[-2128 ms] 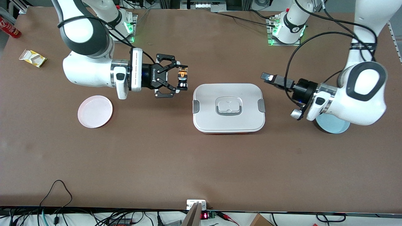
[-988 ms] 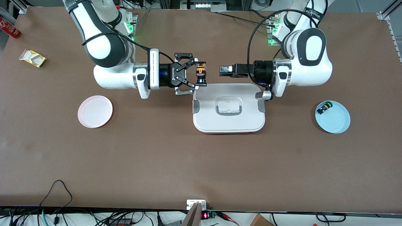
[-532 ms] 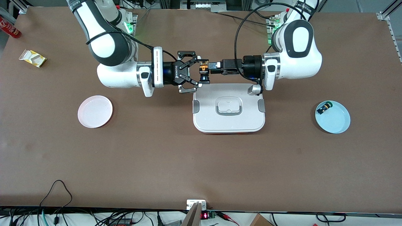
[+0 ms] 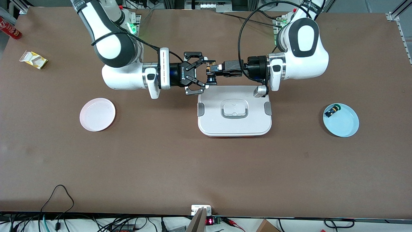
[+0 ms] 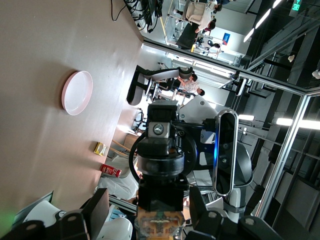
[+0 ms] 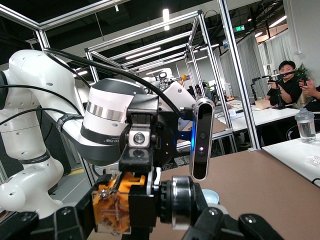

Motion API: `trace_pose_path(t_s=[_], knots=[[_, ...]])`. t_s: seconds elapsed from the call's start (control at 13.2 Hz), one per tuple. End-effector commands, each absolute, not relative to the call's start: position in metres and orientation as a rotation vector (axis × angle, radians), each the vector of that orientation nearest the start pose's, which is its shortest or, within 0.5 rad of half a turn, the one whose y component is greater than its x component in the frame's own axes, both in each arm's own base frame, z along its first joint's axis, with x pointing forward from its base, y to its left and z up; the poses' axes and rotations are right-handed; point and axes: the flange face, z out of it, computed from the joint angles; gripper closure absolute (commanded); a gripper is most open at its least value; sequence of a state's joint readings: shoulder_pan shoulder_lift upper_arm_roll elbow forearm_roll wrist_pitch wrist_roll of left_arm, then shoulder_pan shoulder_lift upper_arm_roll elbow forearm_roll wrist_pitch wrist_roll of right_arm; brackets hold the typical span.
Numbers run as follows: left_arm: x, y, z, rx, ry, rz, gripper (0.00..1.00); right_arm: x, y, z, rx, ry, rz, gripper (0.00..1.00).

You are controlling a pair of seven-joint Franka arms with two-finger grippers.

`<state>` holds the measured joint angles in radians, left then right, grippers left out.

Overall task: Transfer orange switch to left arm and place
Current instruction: 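Grasp the orange switch with the left gripper from the right gripper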

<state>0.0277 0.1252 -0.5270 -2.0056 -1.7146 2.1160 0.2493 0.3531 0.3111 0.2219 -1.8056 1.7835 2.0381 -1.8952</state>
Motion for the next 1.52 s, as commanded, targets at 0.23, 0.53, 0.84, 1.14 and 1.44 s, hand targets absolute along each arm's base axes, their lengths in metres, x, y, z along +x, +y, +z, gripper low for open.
trace_pose_path(t_s=[0.23,0.53,0.84,1.14,1.44], knots=[[0.507,-0.32,0.452,1.647,0.304,-0.182,0.7,0.534,0.398,0.438,-1.286,-1.04,-0.984,0.85],[0.509,-0.317,0.452,1.645,0.311,-0.181,0.71,0.534,0.398,0.44,-1.284,-1.035,-0.984,0.77],[0.509,-0.317,0.451,1.645,0.311,-0.181,0.71,0.534,0.396,0.441,-1.292,-1.018,-0.976,0.0],[0.511,-0.315,0.451,1.644,0.313,-0.179,0.71,0.536,0.391,0.442,-1.296,-1.014,-0.975,0.0],[0.517,-0.311,0.452,1.651,0.283,-0.154,0.71,0.55,0.37,0.439,-1.315,-1.029,-0.992,0.0]])
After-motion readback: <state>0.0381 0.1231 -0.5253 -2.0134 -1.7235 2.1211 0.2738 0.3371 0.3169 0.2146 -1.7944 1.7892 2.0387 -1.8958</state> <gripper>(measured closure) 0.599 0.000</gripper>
